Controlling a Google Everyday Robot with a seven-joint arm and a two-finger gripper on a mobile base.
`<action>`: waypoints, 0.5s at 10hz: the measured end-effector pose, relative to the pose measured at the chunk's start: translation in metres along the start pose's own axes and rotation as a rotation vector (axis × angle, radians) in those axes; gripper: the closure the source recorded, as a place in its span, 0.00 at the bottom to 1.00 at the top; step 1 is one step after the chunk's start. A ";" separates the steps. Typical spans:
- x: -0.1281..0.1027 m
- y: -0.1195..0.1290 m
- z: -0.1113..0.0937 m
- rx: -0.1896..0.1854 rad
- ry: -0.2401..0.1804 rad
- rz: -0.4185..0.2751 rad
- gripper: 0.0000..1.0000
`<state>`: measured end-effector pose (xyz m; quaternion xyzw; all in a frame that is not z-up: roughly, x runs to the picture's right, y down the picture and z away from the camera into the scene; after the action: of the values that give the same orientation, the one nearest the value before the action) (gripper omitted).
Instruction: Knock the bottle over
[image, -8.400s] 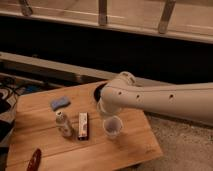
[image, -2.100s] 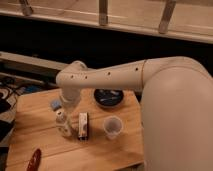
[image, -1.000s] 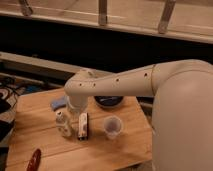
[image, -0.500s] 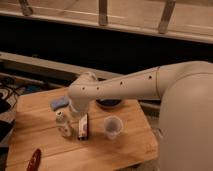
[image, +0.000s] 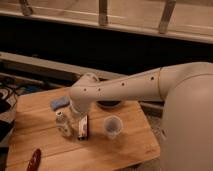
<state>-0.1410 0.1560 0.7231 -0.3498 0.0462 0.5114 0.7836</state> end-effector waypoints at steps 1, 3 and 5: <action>0.005 -0.004 -0.003 0.008 0.003 -0.004 1.00; 0.001 0.000 -0.006 0.039 0.003 -0.013 1.00; -0.014 0.012 -0.021 0.070 -0.018 -0.026 1.00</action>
<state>-0.1521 0.1352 0.7071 -0.3183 0.0526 0.5023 0.8023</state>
